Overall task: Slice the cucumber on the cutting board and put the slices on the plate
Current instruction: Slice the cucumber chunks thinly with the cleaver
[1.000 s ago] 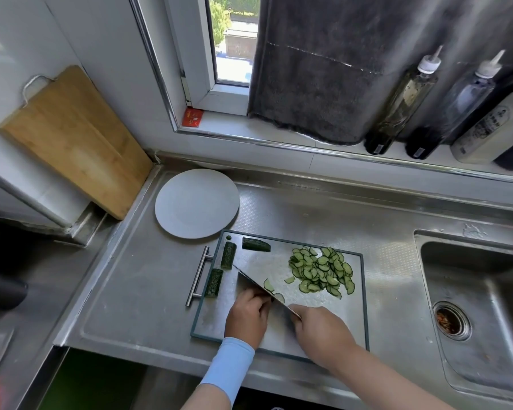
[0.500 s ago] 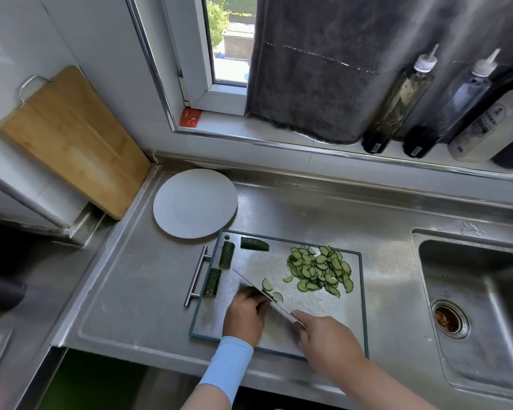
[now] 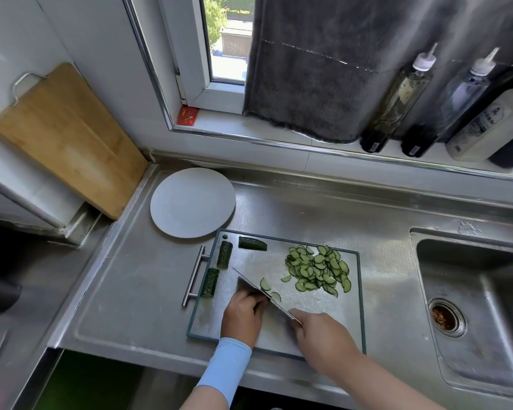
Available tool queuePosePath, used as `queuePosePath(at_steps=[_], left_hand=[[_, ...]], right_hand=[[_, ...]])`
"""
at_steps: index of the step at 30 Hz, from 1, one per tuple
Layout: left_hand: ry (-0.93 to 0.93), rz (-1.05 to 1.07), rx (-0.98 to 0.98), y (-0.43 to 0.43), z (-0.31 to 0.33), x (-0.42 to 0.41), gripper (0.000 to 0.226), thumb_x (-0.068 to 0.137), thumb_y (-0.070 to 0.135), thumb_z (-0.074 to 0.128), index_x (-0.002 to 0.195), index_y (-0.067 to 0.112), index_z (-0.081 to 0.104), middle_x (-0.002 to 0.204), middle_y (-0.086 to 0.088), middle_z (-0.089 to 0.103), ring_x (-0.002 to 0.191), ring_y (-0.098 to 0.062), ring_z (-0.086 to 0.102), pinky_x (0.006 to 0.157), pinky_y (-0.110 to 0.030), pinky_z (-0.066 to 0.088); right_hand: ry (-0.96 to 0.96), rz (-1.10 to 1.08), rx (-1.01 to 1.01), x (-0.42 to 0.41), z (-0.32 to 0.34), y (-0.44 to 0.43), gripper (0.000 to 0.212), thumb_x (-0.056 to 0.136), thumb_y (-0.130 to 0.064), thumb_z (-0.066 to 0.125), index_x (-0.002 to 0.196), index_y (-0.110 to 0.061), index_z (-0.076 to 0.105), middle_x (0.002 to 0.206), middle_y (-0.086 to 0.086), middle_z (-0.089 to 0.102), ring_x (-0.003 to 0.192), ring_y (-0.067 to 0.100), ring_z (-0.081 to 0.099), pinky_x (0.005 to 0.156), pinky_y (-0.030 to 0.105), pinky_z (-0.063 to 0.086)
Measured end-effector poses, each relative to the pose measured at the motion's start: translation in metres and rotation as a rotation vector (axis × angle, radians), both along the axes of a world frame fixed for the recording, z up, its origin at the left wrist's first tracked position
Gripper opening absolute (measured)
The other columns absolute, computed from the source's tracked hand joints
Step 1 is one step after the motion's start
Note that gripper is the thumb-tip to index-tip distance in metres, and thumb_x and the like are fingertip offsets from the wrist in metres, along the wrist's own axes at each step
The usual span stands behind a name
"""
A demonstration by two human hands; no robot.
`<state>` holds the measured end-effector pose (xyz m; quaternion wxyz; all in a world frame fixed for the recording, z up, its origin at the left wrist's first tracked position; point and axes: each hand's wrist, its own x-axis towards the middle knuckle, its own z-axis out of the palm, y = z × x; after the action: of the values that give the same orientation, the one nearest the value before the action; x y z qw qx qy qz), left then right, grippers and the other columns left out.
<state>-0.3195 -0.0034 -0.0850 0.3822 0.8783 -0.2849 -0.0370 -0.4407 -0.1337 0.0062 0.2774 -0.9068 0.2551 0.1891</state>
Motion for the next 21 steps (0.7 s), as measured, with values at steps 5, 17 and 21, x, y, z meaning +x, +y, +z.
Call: queuePosePath(at_steps=[5, 17, 21], left_hand=[[-0.008, 0.003, 0.011, 0.0, -0.003, -0.002, 0.024, 0.063, 0.001, 0.085, 0.078, 0.016, 0.076, 0.083, 0.001, 0.067, 0.083, -0.012, 0.055, 0.071, -0.016, 0.043], [0.018, 0.001, 0.033, 0.001, 0.003, 0.0, 0.023, 0.062, 0.001, 0.086, 0.075, 0.017, 0.076, 0.084, 0.001, 0.069, 0.076, -0.018, 0.064, 0.071, -0.015, 0.044], [-0.001, -0.004, -0.005, 0.001, 0.008, -0.001, 0.025, 0.062, -0.004, 0.083, 0.073, 0.016, 0.074, 0.084, 0.0, 0.069, 0.076, -0.013, 0.059, 0.072, -0.01, 0.04]], right_hand=[[-0.003, 0.014, 0.009, 0.02, 0.001, 0.003, 0.015, 0.094, -0.021, 0.039, 0.086, -0.031, 0.048, 0.07, -0.007, 0.05, 0.07, 0.023, 0.047, 0.057, 0.033, 0.034], [-0.043, 0.045, -0.029, 0.009, 0.005, 0.008, 0.009, 0.096, -0.024, 0.038, 0.092, -0.027, 0.045, 0.071, -0.002, 0.053, 0.069, 0.026, 0.047, 0.057, 0.036, 0.034], [-0.042, 0.047, -0.045, -0.004, 0.008, 0.007, 0.006, 0.095, -0.024, 0.039, 0.092, -0.027, 0.043, 0.071, 0.004, 0.055, 0.066, 0.026, 0.047, 0.051, 0.027, 0.031]])
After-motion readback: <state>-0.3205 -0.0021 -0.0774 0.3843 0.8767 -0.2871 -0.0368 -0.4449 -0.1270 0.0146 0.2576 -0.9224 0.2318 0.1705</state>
